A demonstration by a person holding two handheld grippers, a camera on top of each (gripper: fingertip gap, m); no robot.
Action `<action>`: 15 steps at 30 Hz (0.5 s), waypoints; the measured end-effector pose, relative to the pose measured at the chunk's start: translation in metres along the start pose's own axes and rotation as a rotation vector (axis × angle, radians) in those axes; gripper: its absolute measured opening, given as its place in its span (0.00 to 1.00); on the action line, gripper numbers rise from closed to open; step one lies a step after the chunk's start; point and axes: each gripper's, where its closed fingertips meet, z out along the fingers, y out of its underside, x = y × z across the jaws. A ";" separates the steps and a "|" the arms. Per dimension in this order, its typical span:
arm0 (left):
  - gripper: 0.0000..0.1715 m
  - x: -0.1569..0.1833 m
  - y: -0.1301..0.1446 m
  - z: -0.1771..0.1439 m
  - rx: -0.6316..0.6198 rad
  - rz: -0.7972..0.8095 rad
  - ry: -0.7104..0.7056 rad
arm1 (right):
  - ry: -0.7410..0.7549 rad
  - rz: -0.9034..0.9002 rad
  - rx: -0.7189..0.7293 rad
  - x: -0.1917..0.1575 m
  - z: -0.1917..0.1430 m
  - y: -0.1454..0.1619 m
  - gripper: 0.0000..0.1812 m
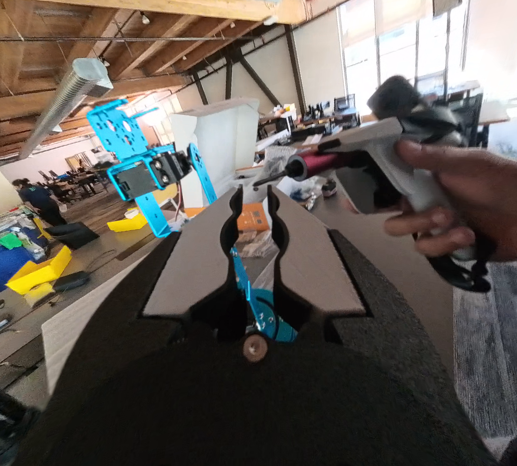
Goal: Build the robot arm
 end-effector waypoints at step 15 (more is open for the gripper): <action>0.05 0.006 -0.010 0.002 0.045 0.173 -0.027 | -0.096 0.211 0.063 0.002 -0.008 -0.002 0.12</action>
